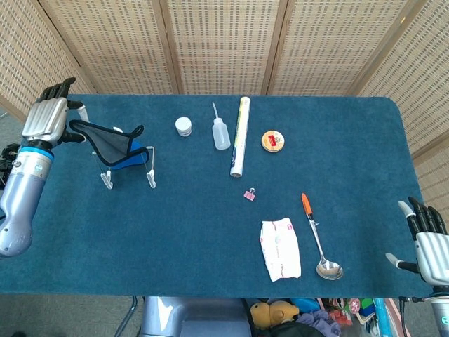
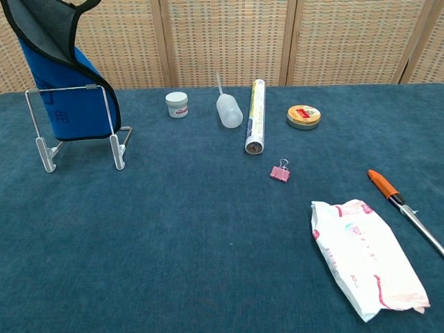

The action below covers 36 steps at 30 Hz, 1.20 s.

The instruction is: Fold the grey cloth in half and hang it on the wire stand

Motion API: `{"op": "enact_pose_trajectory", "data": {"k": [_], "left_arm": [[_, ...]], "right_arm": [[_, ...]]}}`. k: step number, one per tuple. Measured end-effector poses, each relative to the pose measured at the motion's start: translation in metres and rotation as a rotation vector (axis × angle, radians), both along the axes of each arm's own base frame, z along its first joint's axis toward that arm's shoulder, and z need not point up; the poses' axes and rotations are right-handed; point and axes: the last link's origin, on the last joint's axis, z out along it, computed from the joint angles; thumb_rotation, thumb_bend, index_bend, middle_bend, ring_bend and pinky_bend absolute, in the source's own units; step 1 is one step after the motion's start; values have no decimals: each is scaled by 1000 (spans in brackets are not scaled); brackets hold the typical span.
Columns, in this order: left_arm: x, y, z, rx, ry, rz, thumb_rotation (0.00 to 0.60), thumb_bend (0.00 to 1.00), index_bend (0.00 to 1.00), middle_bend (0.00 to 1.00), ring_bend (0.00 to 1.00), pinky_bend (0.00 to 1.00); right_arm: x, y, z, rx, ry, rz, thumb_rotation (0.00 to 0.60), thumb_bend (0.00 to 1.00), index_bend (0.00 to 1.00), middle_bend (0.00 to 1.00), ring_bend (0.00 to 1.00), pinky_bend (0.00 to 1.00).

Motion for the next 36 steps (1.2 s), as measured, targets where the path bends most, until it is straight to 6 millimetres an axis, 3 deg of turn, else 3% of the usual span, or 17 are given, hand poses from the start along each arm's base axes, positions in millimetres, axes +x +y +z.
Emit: {"op": "enact_pose_trajectory", "data": {"k": [13, 20, 27, 36], "left_arm": [[-25, -28, -4, -52, 29, -40, 600, 793, 826, 0, 0, 0], [-52, -53, -15, -105, 61, -8, 600, 792, 821, 0, 0, 0], [-73, -62, -26, -128, 88, 36, 600, 792, 813, 0, 0, 0], [-86, -68, -46, -161, 100, 55, 600, 780, 794, 0, 0, 0]], "right_arm": [[3, 4, 2, -5, -6, 20, 600, 0, 0, 0, 0, 0], [7, 9, 2, 0, -5, 44, 600, 0, 0, 0, 0, 0], [11, 15, 3, 0, -8, 67, 600, 0, 0, 0, 0, 0], [14, 20, 5, -3, -13, 90, 600, 0, 0, 0, 0, 0]]}}
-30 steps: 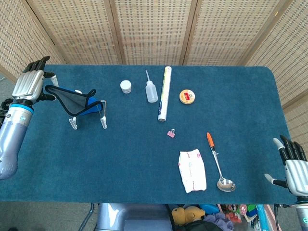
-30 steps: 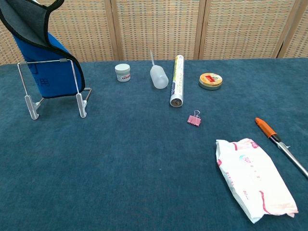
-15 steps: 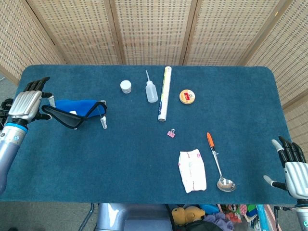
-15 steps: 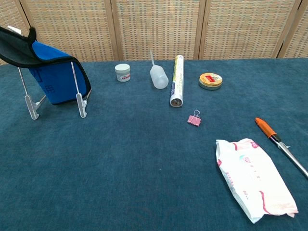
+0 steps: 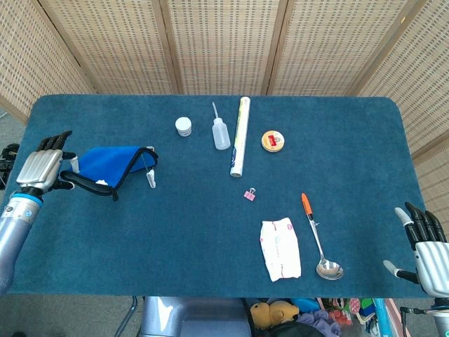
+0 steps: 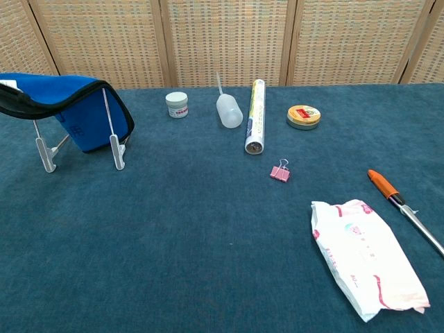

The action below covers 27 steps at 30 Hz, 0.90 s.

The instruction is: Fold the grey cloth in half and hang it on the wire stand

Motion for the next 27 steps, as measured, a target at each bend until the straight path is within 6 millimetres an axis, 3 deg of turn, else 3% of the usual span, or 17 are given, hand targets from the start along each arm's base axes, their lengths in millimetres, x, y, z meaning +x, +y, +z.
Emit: {"op": "enact_pose_trajectory", "data": {"k": [4, 6, 15, 21, 27], "left_arm": [[-5, -2, -19, -32, 13, 4, 600, 730, 728, 0, 0, 0], [-8, -3, -29, -47, 21, 7, 600, 671, 647, 0, 0, 0], [-18, -5, -51, -67, 37, 13, 600, 338, 9, 0, 0, 0], [-18, -7, -51, -53, 32, -8, 600, 196, 0, 0, 0, 0], [-18, -11, -49, -42, 10, -52, 600, 154, 0, 0, 0, 0]], "right_arm": [[1, 1, -1, 6, 1, 5, 600, 0, 0, 0, 0, 0], [1, 2, 0, 6, 0, 7, 600, 0, 0, 0, 0, 0], [0, 3, 3, -2, -10, 10, 600, 0, 0, 0, 0, 0], [1, 4, 3, -2, -12, 14, 600, 0, 0, 0, 0, 0], [1, 5, 3, -3, -12, 17, 600, 0, 0, 0, 0, 0]]}}
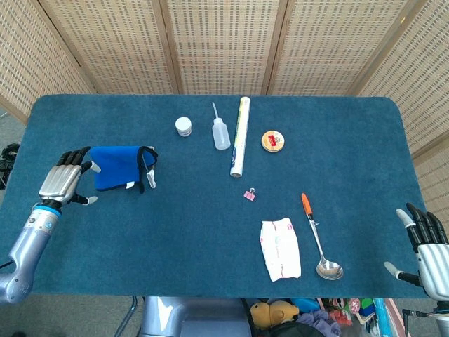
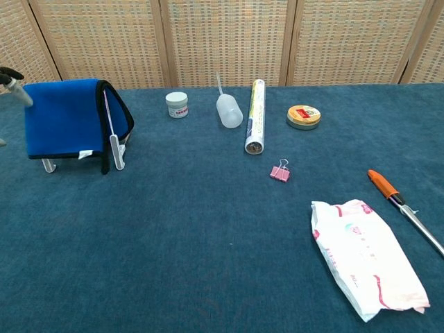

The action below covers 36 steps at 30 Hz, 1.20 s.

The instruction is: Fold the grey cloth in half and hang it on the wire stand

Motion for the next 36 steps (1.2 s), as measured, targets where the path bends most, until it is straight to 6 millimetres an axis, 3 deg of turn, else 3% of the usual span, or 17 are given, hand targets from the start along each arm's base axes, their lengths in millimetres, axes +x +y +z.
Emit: {"op": "enact_pose_trajectory", "data": {"k": [7, 12, 17, 22, 26, 30, 36], "left_arm": [[-4, -7, 15, 19, -30, -12, 600, 152, 0, 0, 0, 0], [-1, -19, 38, 78, -60, -47, 600, 152, 0, 0, 0, 0], [1, -49, 67, 163, -58, -79, 600, 153, 0, 0, 0, 0], [-3, -85, 80, 236, -5, -91, 600, 152, 0, 0, 0, 0], [-10, -126, 80, 308, 45, -99, 600, 153, 0, 0, 0, 0], [-13, -166, 65, 355, 53, -113, 600, 152, 0, 0, 0, 0], [-12, -194, 39, 319, 53, -156, 600, 152, 0, 0, 0, 0]], "right_arm": [[2, 2, 0, -1, -3, 8, 600, 0, 0, 0, 0, 0], [2, 3, 1, -4, -7, 12, 600, 0, 0, 0, 0, 0], [1, 3, 2, -7, -13, 12, 600, 0, 0, 0, 0, 0], [1, 1, 2, -15, -15, 14, 600, 0, 0, 0, 0, 0], [0, 0, 1, -31, -12, 20, 600, 0, 0, 0, 0, 0], [0, -1, 1, -57, -1, 25, 600, 0, 0, 0, 0, 0], [-3, -2, 0, -79, 17, 15, 600, 0, 0, 0, 0, 0]]}}
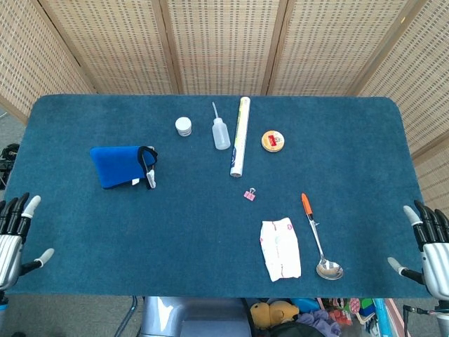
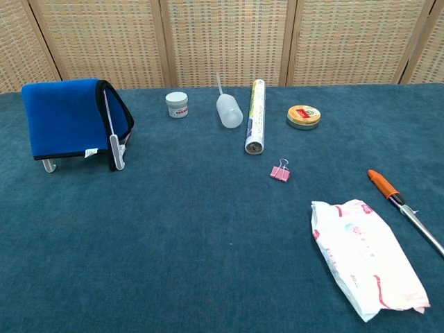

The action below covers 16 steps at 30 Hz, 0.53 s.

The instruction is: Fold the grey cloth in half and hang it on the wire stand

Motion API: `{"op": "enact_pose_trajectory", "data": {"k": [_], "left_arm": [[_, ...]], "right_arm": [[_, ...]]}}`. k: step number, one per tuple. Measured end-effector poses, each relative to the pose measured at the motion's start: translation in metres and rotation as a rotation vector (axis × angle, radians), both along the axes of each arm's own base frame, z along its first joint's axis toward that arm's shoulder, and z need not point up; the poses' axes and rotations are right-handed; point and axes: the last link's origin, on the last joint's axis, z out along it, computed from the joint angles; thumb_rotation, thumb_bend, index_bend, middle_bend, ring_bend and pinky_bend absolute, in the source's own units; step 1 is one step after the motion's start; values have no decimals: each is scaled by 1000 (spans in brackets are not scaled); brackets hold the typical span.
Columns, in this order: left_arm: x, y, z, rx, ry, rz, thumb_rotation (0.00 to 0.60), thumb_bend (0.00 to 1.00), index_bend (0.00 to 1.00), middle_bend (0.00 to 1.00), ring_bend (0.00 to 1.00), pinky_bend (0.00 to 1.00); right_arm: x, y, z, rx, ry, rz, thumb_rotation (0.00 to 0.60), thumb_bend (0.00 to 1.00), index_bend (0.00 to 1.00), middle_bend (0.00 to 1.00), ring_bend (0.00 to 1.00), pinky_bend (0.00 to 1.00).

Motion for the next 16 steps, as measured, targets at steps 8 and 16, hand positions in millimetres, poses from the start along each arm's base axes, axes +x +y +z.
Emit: {"op": "enact_pose_trajectory", "data": {"k": [8, 16], "left_arm": [[-2, -1, -2, -14, 7, -2, 600, 152, 0, 0, 0, 0], [-6, 1, 1, -19, 0, 0, 600, 153, 0, 0, 0, 0]], "right_arm": [[-1, 0, 2, -18, 5, -7, 600, 0, 0, 0, 0, 0], [-1, 2, 4, -32, 4, -11, 600, 0, 0, 0, 0, 0]]}}
